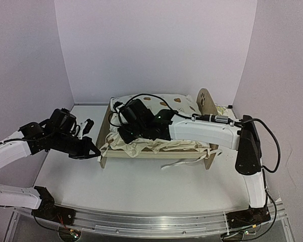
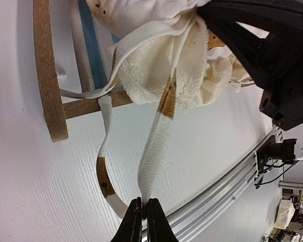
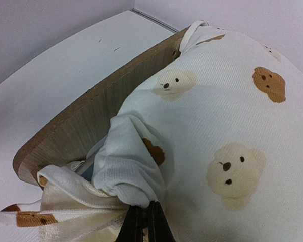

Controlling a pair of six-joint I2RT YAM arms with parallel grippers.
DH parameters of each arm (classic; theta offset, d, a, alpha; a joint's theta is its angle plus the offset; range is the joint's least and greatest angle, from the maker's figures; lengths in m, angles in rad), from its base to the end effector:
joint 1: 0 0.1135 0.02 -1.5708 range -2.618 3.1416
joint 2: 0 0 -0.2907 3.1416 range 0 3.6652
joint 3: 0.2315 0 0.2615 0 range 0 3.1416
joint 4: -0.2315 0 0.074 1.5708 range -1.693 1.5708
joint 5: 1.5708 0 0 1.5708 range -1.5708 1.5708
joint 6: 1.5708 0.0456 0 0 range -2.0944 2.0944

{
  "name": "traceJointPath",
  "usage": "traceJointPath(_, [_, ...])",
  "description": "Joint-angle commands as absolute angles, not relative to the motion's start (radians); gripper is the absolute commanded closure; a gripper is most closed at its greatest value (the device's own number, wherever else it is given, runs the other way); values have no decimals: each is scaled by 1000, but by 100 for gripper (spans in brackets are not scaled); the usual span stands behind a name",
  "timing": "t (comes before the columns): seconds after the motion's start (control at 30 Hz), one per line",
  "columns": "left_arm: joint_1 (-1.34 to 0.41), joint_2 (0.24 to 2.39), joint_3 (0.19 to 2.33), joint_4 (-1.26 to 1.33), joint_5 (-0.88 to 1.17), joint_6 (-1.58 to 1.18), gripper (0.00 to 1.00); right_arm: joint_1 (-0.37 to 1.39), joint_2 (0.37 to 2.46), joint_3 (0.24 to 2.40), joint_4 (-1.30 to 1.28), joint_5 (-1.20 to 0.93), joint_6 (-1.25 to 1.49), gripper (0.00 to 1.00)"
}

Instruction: Set up the pet bed

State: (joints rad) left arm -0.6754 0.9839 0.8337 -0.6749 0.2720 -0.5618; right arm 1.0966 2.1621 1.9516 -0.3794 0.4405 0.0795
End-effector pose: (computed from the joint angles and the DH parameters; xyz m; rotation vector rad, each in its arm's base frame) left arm 0.1482 -0.1344 0.2902 0.2811 2.5390 -0.8630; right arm 0.2635 0.4709 0.2962 -0.8000 1.9486 0.2299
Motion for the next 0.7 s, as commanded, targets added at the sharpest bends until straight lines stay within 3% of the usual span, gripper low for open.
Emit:
traceJointPath(0.0, [-680, 1017, 816, -629, 333, -609, 95, 1101, 2182, 2009, -368, 459, 81, 100])
traceJointPath(0.17, [-679, 991, 867, -626, 472, -616, 94, 1100, 2192, 2018, -368, 473, 71, 100])
traceJointPath(0.47, [-679, 980, 985, -703, 548, -616, 93, 1100, 2213, 2039, -365, 470, 82, 100])
traceJointPath(0.67, [-679, 1002, 913, -698, 415, -608, 93, 1102, 2216, 2027, -365, 465, 92, 100])
